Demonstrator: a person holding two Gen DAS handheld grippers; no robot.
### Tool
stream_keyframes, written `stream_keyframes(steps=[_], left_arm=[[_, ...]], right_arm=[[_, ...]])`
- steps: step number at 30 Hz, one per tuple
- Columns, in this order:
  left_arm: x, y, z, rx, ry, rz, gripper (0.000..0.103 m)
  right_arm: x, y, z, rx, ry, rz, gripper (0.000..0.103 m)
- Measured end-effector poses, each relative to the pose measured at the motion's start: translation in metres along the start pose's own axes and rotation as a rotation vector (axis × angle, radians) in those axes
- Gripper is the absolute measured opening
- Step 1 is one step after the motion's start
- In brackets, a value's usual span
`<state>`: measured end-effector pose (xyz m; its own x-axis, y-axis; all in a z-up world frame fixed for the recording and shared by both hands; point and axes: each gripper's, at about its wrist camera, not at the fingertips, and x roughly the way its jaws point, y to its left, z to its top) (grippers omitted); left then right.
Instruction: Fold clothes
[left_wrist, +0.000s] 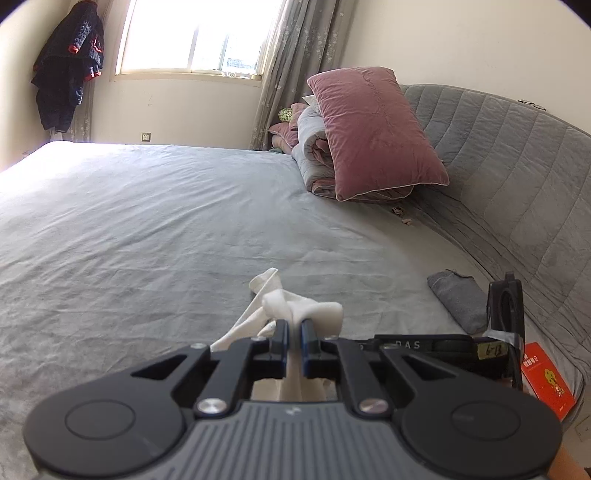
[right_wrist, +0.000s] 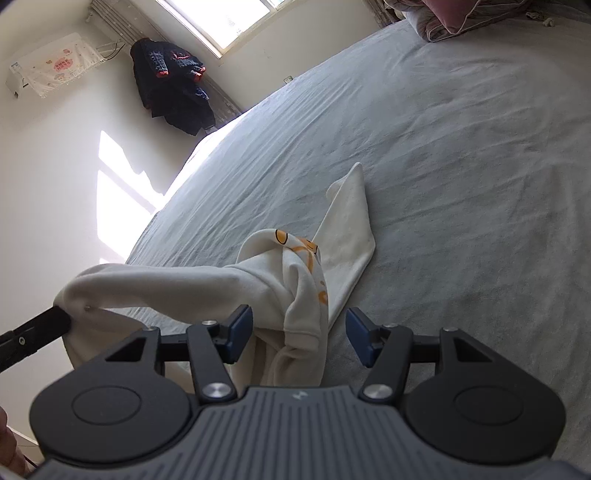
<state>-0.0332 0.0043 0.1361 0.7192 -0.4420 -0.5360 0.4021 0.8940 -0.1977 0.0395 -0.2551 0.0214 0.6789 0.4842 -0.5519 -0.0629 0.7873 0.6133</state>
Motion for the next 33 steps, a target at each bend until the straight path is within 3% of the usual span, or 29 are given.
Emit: stream_keyframes(steps=[9, 12, 17, 18, 19, 21, 24, 27, 31, 32, 33], left_arm=[[-0.012, -0.027, -0.051, 0.064, 0.134, -0.133, 0.007], [-0.006, -0.032, -0.066, 0.069, 0.192, -0.160, 0.007], [0.002, -0.036, -0.070, 0.120, 0.223, -0.145, 0.011], [0.002, -0.035, -0.068, 0.123, 0.219, -0.143, 0.019], [0.001, -0.035, -0.065, 0.128, 0.213, -0.137, 0.034], [0.000, -0.032, -0.060, 0.137, 0.197, -0.111, 0.049], [0.015, -0.020, -0.053, 0.144, 0.200, -0.042, 0.061], [0.039, -0.002, -0.047, 0.109, 0.218, 0.048, 0.063], [0.070, 0.022, -0.045, 0.029, 0.246, 0.092, 0.064], [0.076, 0.026, -0.046, 0.012, 0.249, 0.099, 0.064], [0.082, 0.030, -0.047, -0.005, 0.252, 0.104, 0.064]], right_arm=[[-0.009, -0.013, 0.004, 0.093, -0.003, 0.033, 0.060], [-0.007, -0.009, 0.002, 0.076, 0.002, 0.002, 0.059], [0.000, -0.014, 0.000, 0.070, 0.005, -0.050, 0.012], [-0.001, -0.016, 0.000, 0.074, -0.002, -0.065, 0.003], [-0.002, -0.017, 0.000, 0.078, -0.011, -0.069, 0.003], [-0.007, -0.018, 0.001, 0.088, -0.028, -0.063, 0.003], [-0.013, -0.017, 0.002, 0.091, -0.041, -0.045, 0.003], [-0.014, -0.017, 0.001, 0.100, -0.032, -0.021, 0.013], [-0.012, -0.014, 0.000, 0.084, -0.016, -0.016, 0.021], [-0.011, -0.013, -0.001, 0.072, -0.017, -0.020, 0.039], [-0.010, -0.011, -0.002, 0.060, -0.019, -0.024, 0.048]])
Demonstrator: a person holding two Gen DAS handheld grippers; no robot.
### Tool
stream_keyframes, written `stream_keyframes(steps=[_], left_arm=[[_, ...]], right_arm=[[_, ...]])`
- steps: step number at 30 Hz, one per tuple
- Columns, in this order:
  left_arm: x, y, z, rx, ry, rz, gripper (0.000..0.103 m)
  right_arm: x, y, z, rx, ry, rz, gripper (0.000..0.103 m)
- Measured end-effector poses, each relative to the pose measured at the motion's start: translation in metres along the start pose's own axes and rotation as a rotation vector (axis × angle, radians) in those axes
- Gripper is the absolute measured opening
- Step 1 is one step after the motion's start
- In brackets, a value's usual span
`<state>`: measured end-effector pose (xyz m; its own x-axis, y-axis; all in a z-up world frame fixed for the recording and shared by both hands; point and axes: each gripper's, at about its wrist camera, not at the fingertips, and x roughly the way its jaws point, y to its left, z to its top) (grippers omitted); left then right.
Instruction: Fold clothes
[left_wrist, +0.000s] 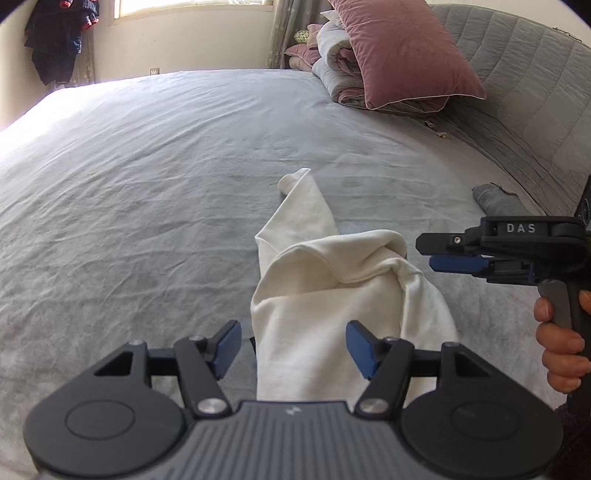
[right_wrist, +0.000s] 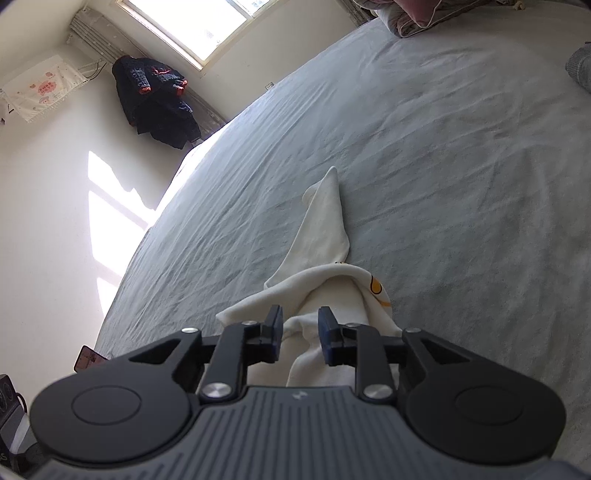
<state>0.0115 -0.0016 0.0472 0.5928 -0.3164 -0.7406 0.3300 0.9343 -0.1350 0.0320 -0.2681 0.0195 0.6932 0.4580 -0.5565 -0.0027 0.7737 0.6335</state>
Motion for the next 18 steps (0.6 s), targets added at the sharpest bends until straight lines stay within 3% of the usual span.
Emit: stream_keyframes(steps=[1, 10, 11, 15, 16, 18], left_arm=[[0.005, 0.003, 0.000, -0.013, 0.001, -0.001, 0.064], [0.051, 0.034, 0.001, -0.122, -0.055, -0.028, 0.065], [0.057, 0.038, 0.000, -0.136, -0.049, -0.036, 0.065], [0.074, 0.055, -0.003, -0.172, -0.016, -0.058, 0.065], [0.077, 0.058, -0.002, -0.183, -0.011, -0.061, 0.065], [0.077, 0.066, 0.000, -0.221, -0.008, -0.075, 0.065]], right_arm=[[0.001, 0.003, -0.001, -0.019, 0.000, -0.006, 0.053], [0.032, 0.023, -0.021, -0.243, 0.048, -0.161, 0.052], [0.035, 0.025, -0.024, -0.275, 0.040, -0.195, 0.047], [0.038, 0.029, -0.030, -0.355, -0.023, -0.304, 0.011], [0.034, 0.028, -0.028, -0.351, -0.045, -0.315, 0.006], [0.022, 0.025, -0.023, -0.329, -0.097, -0.333, 0.006]])
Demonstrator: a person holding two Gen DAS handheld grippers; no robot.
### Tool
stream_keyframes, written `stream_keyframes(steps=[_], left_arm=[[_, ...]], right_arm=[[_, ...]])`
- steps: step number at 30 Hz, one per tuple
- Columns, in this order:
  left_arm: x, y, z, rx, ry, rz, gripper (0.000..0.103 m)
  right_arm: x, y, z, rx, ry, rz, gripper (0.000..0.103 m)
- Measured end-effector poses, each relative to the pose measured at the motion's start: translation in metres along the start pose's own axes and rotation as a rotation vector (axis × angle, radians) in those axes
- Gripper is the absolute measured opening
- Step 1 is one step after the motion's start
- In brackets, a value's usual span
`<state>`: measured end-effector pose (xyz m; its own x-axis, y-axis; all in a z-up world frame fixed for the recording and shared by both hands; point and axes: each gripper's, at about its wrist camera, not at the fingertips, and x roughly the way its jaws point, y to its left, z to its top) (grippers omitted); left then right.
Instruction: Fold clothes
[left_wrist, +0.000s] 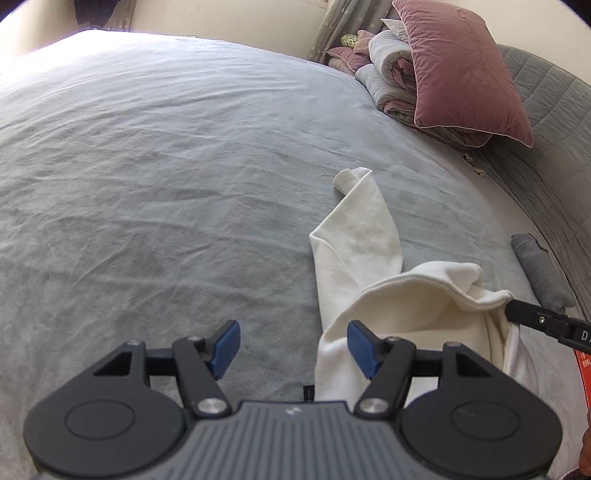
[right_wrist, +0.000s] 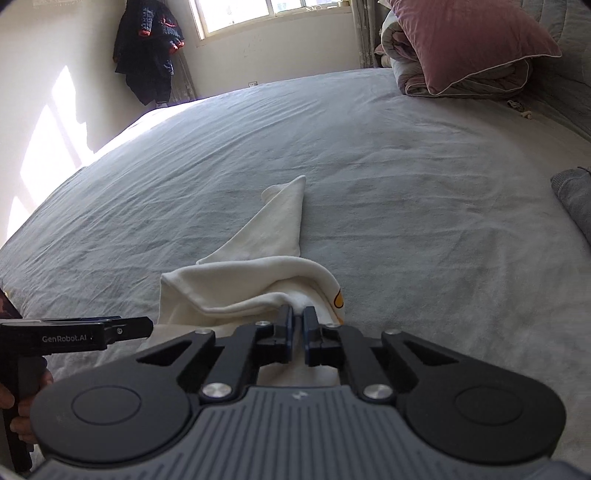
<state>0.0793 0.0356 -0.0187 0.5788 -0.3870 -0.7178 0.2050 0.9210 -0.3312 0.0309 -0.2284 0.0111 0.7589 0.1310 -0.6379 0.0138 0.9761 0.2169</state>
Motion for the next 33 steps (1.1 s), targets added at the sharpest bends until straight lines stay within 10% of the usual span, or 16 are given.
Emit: stream_keyframes(steps=[14, 18, 21, 33], left_arm=[[0.046, 0.017, 0.000, -0.280, 0.081, -0.191, 0.051], [0.053, 0.014, -0.003, -0.304, 0.074, -0.207, 0.004], [0.054, 0.011, -0.008, -0.310, 0.065, -0.197, 0.004], [-0.037, 0.029, 0.033, -0.204, -0.366, 0.092, 0.003]], right_arm=[[-0.022, -0.054, 0.008, 0.193, -0.050, -0.117, 0.005], [-0.019, -0.042, 0.005, 0.137, -0.049, -0.129, 0.005], [-0.019, -0.034, 0.001, 0.094, -0.061, -0.138, 0.005], [-0.035, -0.025, 0.023, 0.090, -0.222, -0.145, 0.005]])
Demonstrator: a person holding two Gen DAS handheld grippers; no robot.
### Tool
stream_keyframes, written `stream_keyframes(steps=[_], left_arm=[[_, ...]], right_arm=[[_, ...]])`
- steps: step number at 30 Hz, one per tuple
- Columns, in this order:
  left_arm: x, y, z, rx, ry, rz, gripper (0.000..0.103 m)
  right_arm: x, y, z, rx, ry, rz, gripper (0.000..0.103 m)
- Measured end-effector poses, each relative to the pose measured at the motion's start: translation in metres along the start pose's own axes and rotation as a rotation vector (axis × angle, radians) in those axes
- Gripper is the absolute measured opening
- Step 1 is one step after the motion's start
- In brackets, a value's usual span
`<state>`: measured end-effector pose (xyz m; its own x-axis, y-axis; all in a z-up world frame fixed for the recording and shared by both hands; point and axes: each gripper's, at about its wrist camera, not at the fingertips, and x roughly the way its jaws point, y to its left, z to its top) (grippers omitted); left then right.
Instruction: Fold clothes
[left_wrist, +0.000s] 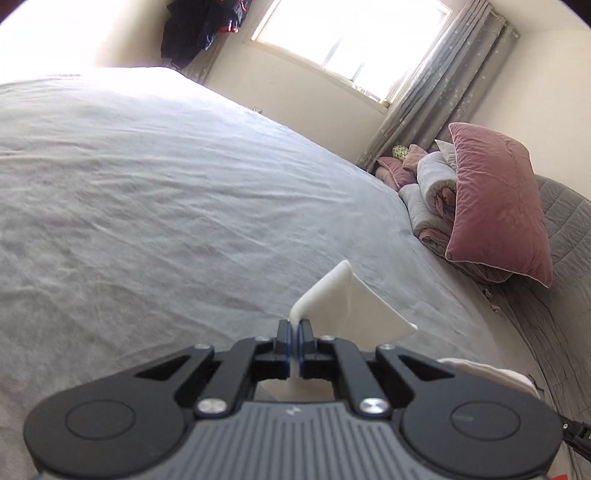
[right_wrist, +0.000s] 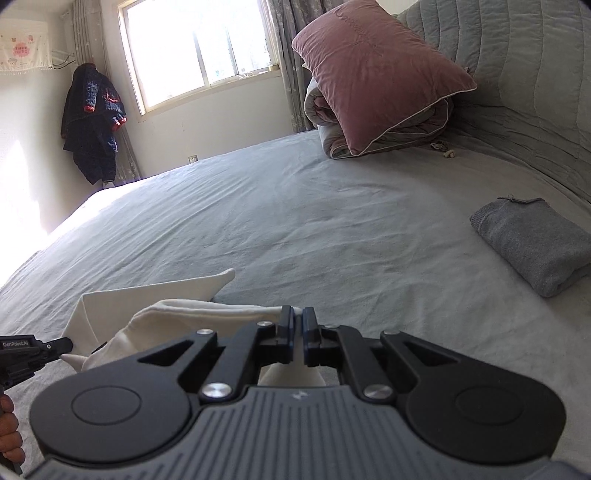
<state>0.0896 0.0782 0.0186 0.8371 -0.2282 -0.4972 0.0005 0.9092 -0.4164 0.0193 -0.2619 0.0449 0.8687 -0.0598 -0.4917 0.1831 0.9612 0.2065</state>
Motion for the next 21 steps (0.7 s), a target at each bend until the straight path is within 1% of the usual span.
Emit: stream_keyframes(steps=[3, 6, 10, 11, 15, 16, 18, 19, 21], left_arm=[[-0.012, 0.004, 0.014, 0.043, -0.104, 0.068, 0.003], [-0.026, 0.016, 0.030, 0.037, -0.187, 0.122, 0.003], [-0.035, 0.028, 0.044, 0.040, -0.247, 0.193, 0.003], [-0.036, 0.031, 0.046, 0.039, -0.256, 0.210, 0.003], [-0.028, 0.046, 0.052, 0.001, -0.248, 0.260, 0.003], [-0.026, 0.049, 0.053, -0.007, -0.246, 0.272, 0.003], [-0.022, 0.051, 0.054, -0.007, -0.237, 0.294, 0.003], [-0.020, 0.052, 0.054, -0.003, -0.230, 0.300, 0.004], [-0.017, 0.053, 0.051, -0.002, -0.192, 0.277, 0.005]], right_arm=[[0.000, 0.014, 0.009, -0.057, -0.057, -0.010, 0.005], [0.004, 0.024, 0.016, -0.085, -0.086, 0.002, 0.005], [0.013, 0.031, 0.018, -0.123, -0.114, -0.018, 0.004], [0.016, 0.031, 0.018, -0.126, -0.109, -0.019, 0.004], [0.031, 0.027, 0.013, -0.136, -0.092, -0.040, 0.004], [0.034, 0.025, 0.012, -0.138, -0.089, -0.049, 0.001], [0.039, 0.019, 0.011, -0.154, -0.098, -0.101, 0.000], [0.040, 0.014, 0.012, -0.150, -0.097, -0.111, 0.000], [0.044, 0.003, 0.013, -0.131, -0.086, -0.120, 0.000]])
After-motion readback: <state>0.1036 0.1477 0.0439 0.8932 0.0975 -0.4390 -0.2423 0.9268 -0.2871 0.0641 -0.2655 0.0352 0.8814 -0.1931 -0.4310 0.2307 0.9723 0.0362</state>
